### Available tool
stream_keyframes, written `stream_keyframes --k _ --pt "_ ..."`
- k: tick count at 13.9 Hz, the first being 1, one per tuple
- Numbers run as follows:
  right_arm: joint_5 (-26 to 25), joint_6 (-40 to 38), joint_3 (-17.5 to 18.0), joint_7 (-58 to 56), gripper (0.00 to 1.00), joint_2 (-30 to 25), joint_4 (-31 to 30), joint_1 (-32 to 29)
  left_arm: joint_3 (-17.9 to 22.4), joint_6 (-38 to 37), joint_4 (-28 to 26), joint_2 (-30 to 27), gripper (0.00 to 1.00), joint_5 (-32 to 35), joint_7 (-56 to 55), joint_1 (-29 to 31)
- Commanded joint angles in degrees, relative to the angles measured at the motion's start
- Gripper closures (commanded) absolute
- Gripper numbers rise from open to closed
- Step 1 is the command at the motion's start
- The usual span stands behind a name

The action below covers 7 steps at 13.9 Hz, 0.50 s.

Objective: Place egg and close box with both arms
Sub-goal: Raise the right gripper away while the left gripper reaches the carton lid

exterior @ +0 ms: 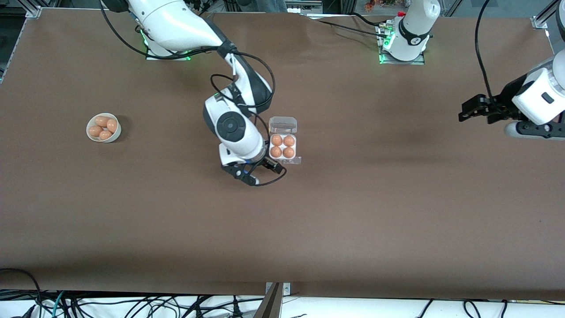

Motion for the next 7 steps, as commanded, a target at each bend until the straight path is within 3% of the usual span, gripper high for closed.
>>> stream_keyframes --k 1,4,7 --pt "0.12 -5.42 -3.68 -5.3 0.0 -2.97 0.04 -0.43 -1.06 -3.8 0.43 0.72 0.56 -5.09 -3.02 -1.17" --pt "-0.14 -6.93 -4.14 -9.18 0.0 -5.16 -1.09 -3.76 -6.41 -3.9 0.61 3.26 0.75 -8.7 -12.77 -3.54" --pt "-0.41 -11.75 -8.0 -16.01 0.0 -8.06 -1.89 -4.47 -11.78 -3.46 0.96 7.47 0.92 -9.33 -19.19 -7.58"
